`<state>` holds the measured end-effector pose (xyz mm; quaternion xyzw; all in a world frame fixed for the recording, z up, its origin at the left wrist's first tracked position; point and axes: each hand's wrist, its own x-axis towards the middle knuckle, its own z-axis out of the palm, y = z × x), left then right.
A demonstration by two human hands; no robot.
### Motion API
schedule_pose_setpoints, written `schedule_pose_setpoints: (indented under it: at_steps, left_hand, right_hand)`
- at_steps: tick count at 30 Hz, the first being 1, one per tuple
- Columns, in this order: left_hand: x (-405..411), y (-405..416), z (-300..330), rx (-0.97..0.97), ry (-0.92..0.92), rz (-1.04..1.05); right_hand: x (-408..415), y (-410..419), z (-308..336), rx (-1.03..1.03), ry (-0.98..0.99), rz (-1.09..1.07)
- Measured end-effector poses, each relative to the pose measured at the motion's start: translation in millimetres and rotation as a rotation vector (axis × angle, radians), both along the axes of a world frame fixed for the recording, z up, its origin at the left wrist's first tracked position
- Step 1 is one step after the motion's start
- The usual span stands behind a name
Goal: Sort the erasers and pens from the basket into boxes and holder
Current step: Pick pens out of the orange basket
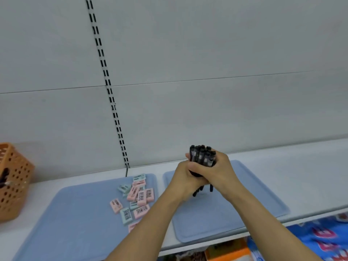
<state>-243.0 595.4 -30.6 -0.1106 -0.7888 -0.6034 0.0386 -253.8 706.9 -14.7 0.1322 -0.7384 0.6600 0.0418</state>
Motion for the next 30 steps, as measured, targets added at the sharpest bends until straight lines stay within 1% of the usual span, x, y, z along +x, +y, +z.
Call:
schedule_pose_setpoints:
  at_steps: [1, 3, 5, 7, 8, 14, 18, 20, 23, 24, 25, 27, 29, 30]
  left_hand:
    - [-1.1, 1.1, 4.2, 0.019, 0.019, 0.009]
    - [-3.9, 2.2, 6.7, 0.066, 0.037, 0.035]
    - [-4.2, 2.1, 2.9, 0.082, 0.015, 0.026]
    - [-4.7, 0.7, -8.4, 0.075, -0.033, -0.014]
    - [-4.4, 0.2, -13.8, 0.071, -0.049, -0.024]
    - [-6.9, -0.3, -16.2, 0.055, -0.015, 0.046]
    - [-3.5, -2.6, -20.3, -0.019, -0.089, 0.009]
    - [2.4, -1.9, -18.6, -0.002, -0.14, -0.013]
    - [14.9, -10.3, -12.3, -0.002, -0.249, -0.069]
    - [21.7, -14.8, -11.2, -0.023, -0.283, -0.078]
    - [29.2, -18.6, -10.7, -0.075, -0.308, -0.07]
    - [44.1, -23.7, -13.3, -0.281, -0.319, 0.008]
    - [52.6, -27.5, -18.7, -0.529, -0.249, 0.132]
    - [54.0, -29.7, -21.1, -0.6, -0.2, 0.172]
  right_hand:
    - [-2.0, -0.8, 5.0, -0.027, 0.008, 0.006]
    - [-7.4, -0.5, 11.9, -0.018, 0.029, 0.011]
    - [-11.2, 1.2, 10.9, 0.06, 0.006, 0.03]
    - [-11.0, 3.6, 2.3, 0.145, -0.059, 0.078]
    - [-10.4, 5.3, -2.8, 0.155, -0.088, 0.1]
    - [-10.6, 7.4, -5.7, 0.067, -0.062, 0.098]
    - [-6.0, 2.4, -12.5, 0.104, -0.165, 0.221]
    - [-6.5, -2.1, -12.7, 0.066, -0.206, 0.165]
    - [-14.9, -2.9, -5.6, -0.138, -0.358, 0.038]
    - [-17.8, -2.0, -3.3, -0.148, -0.402, 0.023]
    - [-19.8, -1.4, -2.6, -0.077, -0.431, 0.029]
    - [-18.3, -4.8, -9.3, 0.128, -0.5, 0.078]
    - [-13.0, -12.5, -20.7, 0.302, -0.561, 0.078]
    - [-11.2, -16.3, -26.3, 0.384, -0.562, 0.054]
